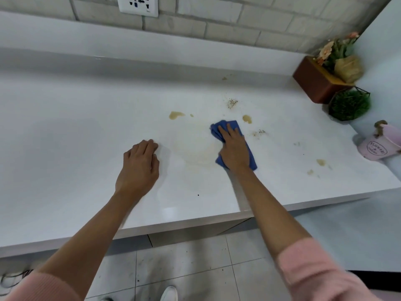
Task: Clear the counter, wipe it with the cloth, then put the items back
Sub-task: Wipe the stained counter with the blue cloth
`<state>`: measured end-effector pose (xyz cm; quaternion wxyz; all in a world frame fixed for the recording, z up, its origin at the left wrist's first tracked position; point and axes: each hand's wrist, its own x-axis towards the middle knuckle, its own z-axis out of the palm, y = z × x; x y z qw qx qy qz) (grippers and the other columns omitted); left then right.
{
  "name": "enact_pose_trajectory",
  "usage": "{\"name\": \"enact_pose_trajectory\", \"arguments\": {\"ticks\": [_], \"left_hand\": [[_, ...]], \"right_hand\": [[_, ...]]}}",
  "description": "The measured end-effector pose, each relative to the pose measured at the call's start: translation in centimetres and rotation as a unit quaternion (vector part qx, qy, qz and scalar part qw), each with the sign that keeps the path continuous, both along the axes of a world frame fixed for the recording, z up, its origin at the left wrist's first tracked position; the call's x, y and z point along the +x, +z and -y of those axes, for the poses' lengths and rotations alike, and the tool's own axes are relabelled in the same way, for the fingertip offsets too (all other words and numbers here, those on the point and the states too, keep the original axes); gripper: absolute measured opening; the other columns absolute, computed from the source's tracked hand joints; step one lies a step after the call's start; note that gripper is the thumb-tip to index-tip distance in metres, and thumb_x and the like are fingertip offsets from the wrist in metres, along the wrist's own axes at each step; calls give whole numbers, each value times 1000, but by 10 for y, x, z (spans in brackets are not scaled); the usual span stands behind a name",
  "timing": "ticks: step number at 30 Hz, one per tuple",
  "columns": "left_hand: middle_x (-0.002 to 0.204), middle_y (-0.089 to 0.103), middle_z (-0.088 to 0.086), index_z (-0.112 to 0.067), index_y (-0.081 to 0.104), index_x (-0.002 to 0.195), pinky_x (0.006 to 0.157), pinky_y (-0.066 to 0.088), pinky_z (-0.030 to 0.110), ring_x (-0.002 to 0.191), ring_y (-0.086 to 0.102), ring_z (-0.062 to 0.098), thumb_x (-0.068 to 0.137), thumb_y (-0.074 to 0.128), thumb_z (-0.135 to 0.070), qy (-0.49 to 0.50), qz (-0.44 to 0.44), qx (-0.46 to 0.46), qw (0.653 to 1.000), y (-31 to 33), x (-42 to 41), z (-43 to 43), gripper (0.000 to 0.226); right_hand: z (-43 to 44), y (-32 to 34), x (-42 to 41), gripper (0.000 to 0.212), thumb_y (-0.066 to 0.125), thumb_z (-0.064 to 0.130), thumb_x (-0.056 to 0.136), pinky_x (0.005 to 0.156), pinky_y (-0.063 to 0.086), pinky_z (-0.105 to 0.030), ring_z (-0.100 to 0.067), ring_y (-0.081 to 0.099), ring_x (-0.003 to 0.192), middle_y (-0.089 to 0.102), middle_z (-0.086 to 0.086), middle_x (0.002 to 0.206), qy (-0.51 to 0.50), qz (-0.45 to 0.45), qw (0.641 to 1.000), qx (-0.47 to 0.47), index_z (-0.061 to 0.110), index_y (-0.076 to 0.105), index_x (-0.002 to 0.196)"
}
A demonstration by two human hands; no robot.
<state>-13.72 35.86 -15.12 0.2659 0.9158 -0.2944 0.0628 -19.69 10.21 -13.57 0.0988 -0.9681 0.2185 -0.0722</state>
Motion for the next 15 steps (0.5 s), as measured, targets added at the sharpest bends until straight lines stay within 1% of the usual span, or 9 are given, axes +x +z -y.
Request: {"name": "enact_pose_trajectory", "arguments": {"ticks": [2, 4, 6, 7, 9, 10, 12, 13, 15], "left_hand": [[121, 54, 8, -8, 51, 120, 99, 32, 41, 111, 48, 28, 92, 41, -9, 0, -2, 2, 1000, 0, 1, 0, 30], [123, 54, 8, -8, 51, 121, 99, 32, 42, 112, 49, 29, 93, 42, -8, 2, -5, 4, 1000, -1, 1, 0, 30], [124, 54, 10, -7, 51, 123, 99, 33, 42, 113, 49, 30, 93, 43, -8, 2, -9, 4, 1000, -1, 1, 0, 31], [124, 54, 10, -6, 51, 124, 99, 33, 42, 113, 49, 30, 93, 43, -7, 1, -9, 4, 1000, -1, 1, 0, 32], [125, 54, 11, -5, 51, 124, 99, 33, 42, 113, 49, 31, 93, 43, -7, -1, -7, 4, 1000, 0, 1, 0, 32], [126, 54, 11, -5, 51, 125, 100, 33, 42, 114, 49, 30, 94, 43, -7, 0, -8, 3, 1000, 0, 0, -1, 32], [126, 53, 9, -6, 51, 124, 101, 32, 42, 115, 48, 29, 94, 42, -8, 1, -9, -1, 1000, 1, -1, -1, 32], [125, 53, 9, -6, 51, 123, 101, 32, 41, 115, 48, 29, 94, 42, -8, -1, -8, 0, 1000, 1, -1, -1, 31], [123, 54, 8, -7, 52, 121, 100, 32, 41, 113, 49, 28, 93, 42, -9, 0, -4, 5, 1000, 1, -1, 0, 30]], "right_hand": [[-16, 1, 27, 67, 42, 5, 92, 120, 9, -37, -24, 7, 148, 5, -4, 161, 15, 0, 1000, 24, 21, 13, 150], [-42, -1, 32, 69, 45, -3, 86, 119, 7, -35, -25, 10, 148, 12, -5, 159, 76, 21, 994, 69, 17, 23, 148], [-69, -6, 8, 71, 43, -11, 80, 119, 6, -34, -23, 12, 147, 20, -6, 157, 164, 35, 981, 97, 16, 32, 145], [-74, -8, -10, 71, 42, -13, 81, 119, 6, -32, -18, 11, 146, 22, -4, 157, 202, 40, 973, 107, 17, 33, 145], [-68, -11, -47, 71, 39, -14, 83, 119, 4, -28, -9, 7, 142, 22, 0, 157, 237, 40, 964, 115, 22, 34, 145], [-56, -11, -61, 72, 39, -14, 84, 118, 1, -27, -7, 7, 141, 21, 2, 157, 236, 36, 965, 112, 24, 34, 144], [-26, -6, -71, 71, 39, -13, 84, 117, -2, -27, -9, 9, 144, 20, 4, 156, 191, 34, 976, 103, 25, 34, 144], [-12, -4, -65, 69, 39, -12, 85, 118, -2, -28, -13, 10, 146, 20, 3, 157, 152, 33, 983, 94, 23, 33, 145], [3, 2, -34, 65, 40, -7, 89, 120, 3, -35, -20, 13, 147, 17, -2, 158, 82, 23, 995, 60, 20, 28, 146]]}}
